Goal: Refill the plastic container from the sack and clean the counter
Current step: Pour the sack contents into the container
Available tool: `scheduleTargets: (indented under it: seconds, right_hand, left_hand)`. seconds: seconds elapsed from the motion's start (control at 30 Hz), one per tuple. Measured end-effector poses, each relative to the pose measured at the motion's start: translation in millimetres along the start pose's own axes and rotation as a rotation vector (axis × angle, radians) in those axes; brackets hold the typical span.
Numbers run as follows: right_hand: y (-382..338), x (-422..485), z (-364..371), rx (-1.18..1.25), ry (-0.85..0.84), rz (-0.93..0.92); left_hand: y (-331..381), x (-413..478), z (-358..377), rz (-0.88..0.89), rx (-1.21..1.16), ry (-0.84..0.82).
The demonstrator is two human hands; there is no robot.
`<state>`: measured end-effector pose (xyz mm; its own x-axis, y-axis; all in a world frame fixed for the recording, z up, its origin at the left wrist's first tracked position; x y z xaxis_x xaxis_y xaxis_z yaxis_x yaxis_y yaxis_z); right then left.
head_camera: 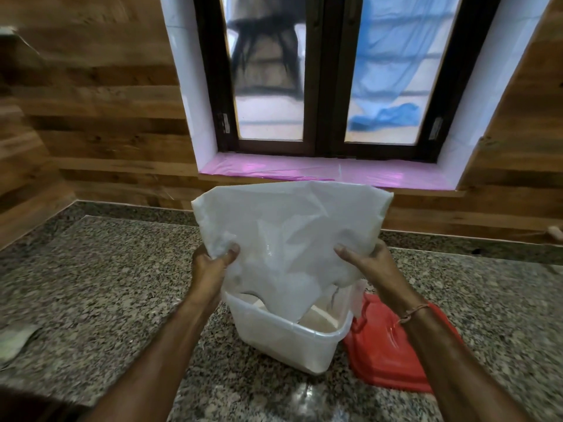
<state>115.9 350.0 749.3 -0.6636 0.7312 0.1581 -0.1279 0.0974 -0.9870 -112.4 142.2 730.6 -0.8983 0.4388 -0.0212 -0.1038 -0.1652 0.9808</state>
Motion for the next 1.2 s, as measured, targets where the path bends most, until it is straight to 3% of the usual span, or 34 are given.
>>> scheduleTargets:
  seconds: [0.1,0.33,0.43,0.5,0.73,0.83,0.93,1.1,1.2]
  right_hand:
    - [2,-5,-6,-0.056,0.035,-0.027]
    - [16,-25,-13,-0.196,-0.059,-0.051]
    - [21,-25,-16,-0.395,-0.105,-0.031]
    - [23,-22,-17,-0.474,-0.051,-0.065]
    - [23,-7,-18,-0.484,0.240,-0.081]
    - [22,3,-20,-0.598,0.315,-0.107]
    - [18,8,-19,-0.549,0.303,-0.141]
    - [18,9,-13,-0.587,0.349,-0.124]
    - [20,2,-14,-0.270,0.161,-0.025]
  left_hand:
    - [3,3,-1,-0.058,-0.114,-0.003]
    - [16,12,7,-0.040,-0.290,-0.088]
    - [19,15,11,0.002,-0.309,-0.132]
    - [17,17,10,0.008,-0.304,-0.134]
    - [0,0,-7,0.031,0.013,-0.138]
    - [-8,2,-14,0.112,0.167,-0.037]
    - [-10,2,-17,0.145,0.184,0.043]
    - [-22,2,-30,0.064,0.382,-0.099]
    - [-18,2,-30,0.097,0.320,-0.037]
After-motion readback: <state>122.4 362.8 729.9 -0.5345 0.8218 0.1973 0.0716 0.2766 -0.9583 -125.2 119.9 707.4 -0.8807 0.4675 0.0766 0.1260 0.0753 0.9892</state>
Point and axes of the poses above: each hand's wrist, its own x-axis towards the middle knuckle, its own z-axis out of the palm, y = z × x, the point moved 1 cm from there along x, towards the middle knuckle
